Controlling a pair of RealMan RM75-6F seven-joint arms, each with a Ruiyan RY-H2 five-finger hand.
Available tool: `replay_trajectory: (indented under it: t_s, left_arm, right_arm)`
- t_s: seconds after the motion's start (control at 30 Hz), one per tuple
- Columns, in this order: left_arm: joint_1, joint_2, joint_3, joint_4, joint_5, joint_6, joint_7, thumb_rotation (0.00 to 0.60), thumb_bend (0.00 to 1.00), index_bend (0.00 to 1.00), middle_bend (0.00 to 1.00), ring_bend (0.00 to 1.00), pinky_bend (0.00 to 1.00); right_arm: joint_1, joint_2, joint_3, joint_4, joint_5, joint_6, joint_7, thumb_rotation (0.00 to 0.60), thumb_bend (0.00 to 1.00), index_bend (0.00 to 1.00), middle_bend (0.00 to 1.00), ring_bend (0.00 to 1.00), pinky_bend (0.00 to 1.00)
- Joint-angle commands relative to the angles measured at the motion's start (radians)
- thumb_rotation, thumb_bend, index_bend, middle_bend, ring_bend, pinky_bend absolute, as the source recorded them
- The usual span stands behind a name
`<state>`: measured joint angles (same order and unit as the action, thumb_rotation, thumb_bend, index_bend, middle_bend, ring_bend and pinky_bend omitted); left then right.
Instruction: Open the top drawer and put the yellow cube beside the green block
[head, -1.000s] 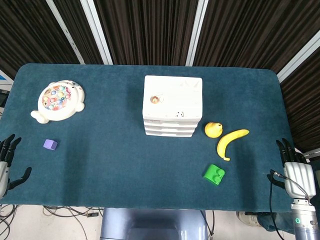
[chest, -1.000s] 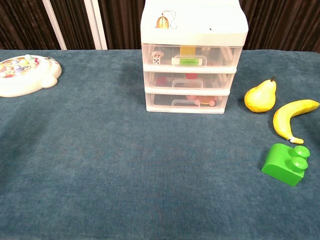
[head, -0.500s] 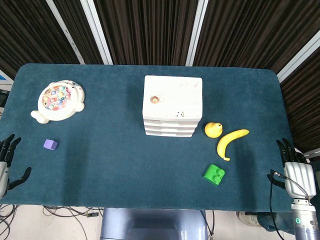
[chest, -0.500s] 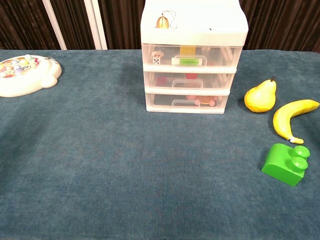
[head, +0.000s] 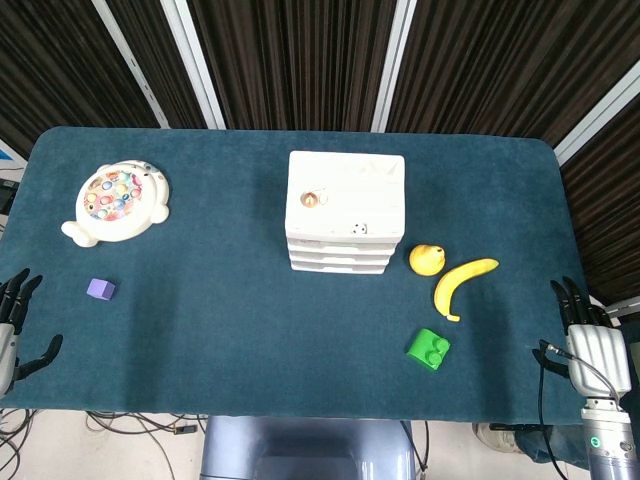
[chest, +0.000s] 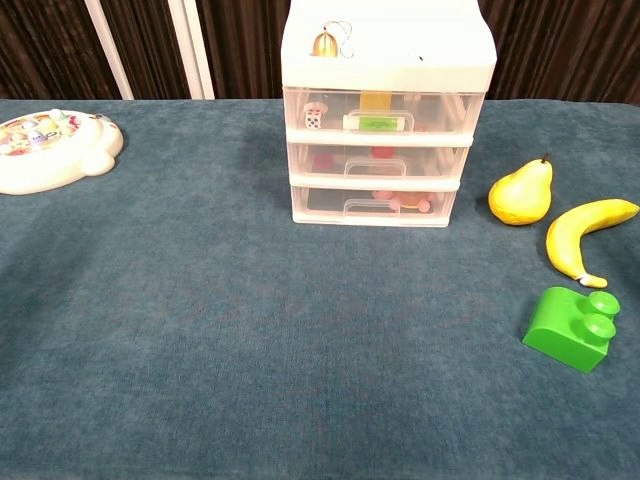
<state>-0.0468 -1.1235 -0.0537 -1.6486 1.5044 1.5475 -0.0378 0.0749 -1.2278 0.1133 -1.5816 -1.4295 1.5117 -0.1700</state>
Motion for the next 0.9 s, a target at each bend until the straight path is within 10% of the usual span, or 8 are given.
replay_trajectory:
  t_s: [0.03, 0.33, 0.6, 0.9]
  left_arm:
    - [0.0, 0.0, 0.0, 0.0, 0.0, 0.0, 0.0, 0.6, 0.31, 0.01, 0.0, 0.0, 0.0]
    - [0.001, -0.001, -0.001, -0.007, -0.002, 0.002, 0.0, 0.6, 0.31, 0.01, 0.0, 0.0, 0.0]
    - [-0.002, 0.002, 0.0, -0.007, -0.007, -0.009, -0.001, 0.6, 0.31, 0.01, 0.0, 0.0, 0.0]
    - [-0.001, 0.004, -0.005, -0.01, -0.017, -0.009, -0.004, 0.6, 0.31, 0.01, 0.0, 0.0, 0.0]
  right_arm:
    - [0.001, 0.0, -0.003, -0.002, -0.005, -0.003, 0.008, 0.6, 0.09, 0.07, 0.07, 0.22, 0.26]
    - [0.014, 0.01, -0.044, -0.056, -0.05, -0.06, 0.139, 0.6, 0.09, 0.07, 0.13, 0.27, 0.29]
    - [0.134, 0.045, -0.094, -0.156, -0.108, -0.305, 0.552, 0.6, 0.11, 0.09, 0.56, 0.78, 0.89]
    - [0.252, 0.0, -0.052, -0.195, -0.062, -0.474, 0.842, 0.6, 0.25, 0.13, 0.79, 0.99, 1.0]
